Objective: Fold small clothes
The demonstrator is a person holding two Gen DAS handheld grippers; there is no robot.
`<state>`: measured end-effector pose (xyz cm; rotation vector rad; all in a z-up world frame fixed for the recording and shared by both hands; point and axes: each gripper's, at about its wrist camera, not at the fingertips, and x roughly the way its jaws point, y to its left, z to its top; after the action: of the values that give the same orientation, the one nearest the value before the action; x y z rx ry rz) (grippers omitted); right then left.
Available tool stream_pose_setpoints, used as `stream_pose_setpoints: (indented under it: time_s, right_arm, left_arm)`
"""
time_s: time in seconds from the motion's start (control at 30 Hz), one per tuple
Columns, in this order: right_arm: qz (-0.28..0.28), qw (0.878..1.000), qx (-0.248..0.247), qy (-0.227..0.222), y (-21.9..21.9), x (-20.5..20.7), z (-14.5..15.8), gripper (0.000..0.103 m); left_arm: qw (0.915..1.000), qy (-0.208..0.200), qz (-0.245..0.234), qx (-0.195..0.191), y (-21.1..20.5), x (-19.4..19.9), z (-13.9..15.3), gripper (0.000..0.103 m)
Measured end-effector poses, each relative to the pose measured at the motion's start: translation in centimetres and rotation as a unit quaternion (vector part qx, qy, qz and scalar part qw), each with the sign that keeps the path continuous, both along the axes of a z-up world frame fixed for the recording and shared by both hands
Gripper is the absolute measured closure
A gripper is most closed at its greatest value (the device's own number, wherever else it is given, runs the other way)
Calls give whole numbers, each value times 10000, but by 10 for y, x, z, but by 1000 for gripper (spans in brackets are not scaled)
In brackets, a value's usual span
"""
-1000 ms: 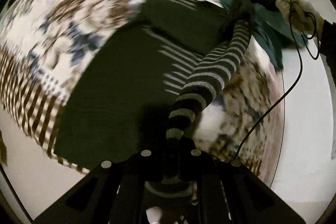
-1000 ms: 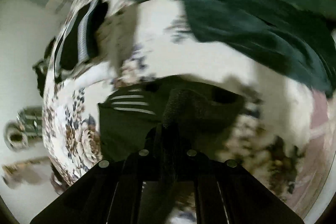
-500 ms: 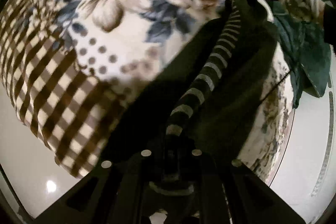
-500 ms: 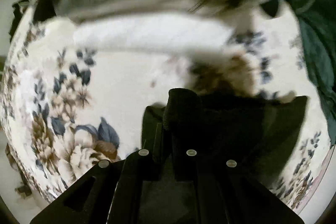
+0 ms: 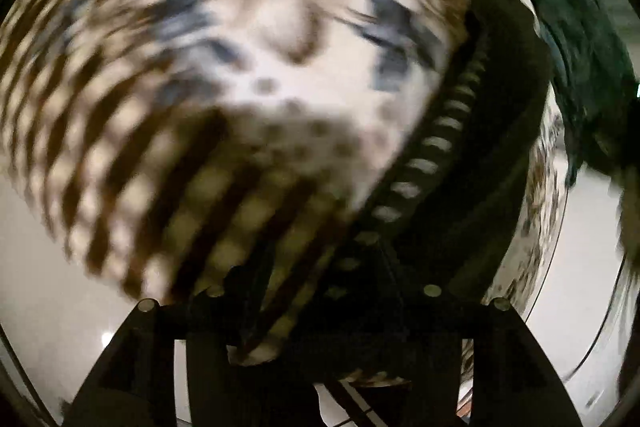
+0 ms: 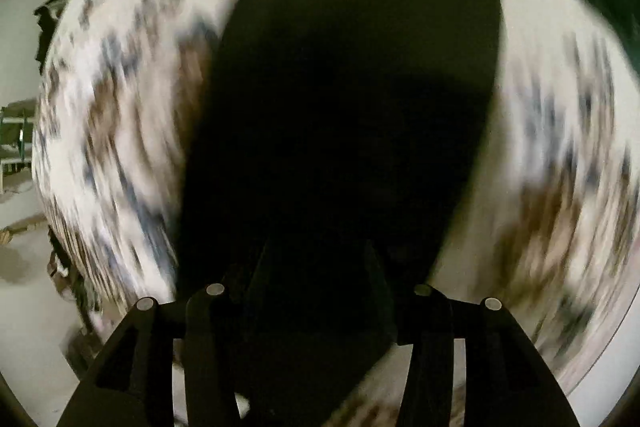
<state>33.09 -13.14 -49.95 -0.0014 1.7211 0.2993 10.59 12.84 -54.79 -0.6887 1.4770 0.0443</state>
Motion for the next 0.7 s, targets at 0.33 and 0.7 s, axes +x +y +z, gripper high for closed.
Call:
stream_pose_setpoints:
  time_s: [0.33, 0.7]
  right_arm:
    - [-418, 9913, 93, 1243, -66, -224, -100, 52]
    - [-2087, 9684, 1361, 107, -162, -138, -37, 52]
  left_arm:
    - [9909, 643, -949, 705, -26, 13, -19, 52]
    - [9963, -571, -555, 317, -14, 143, 47, 53]
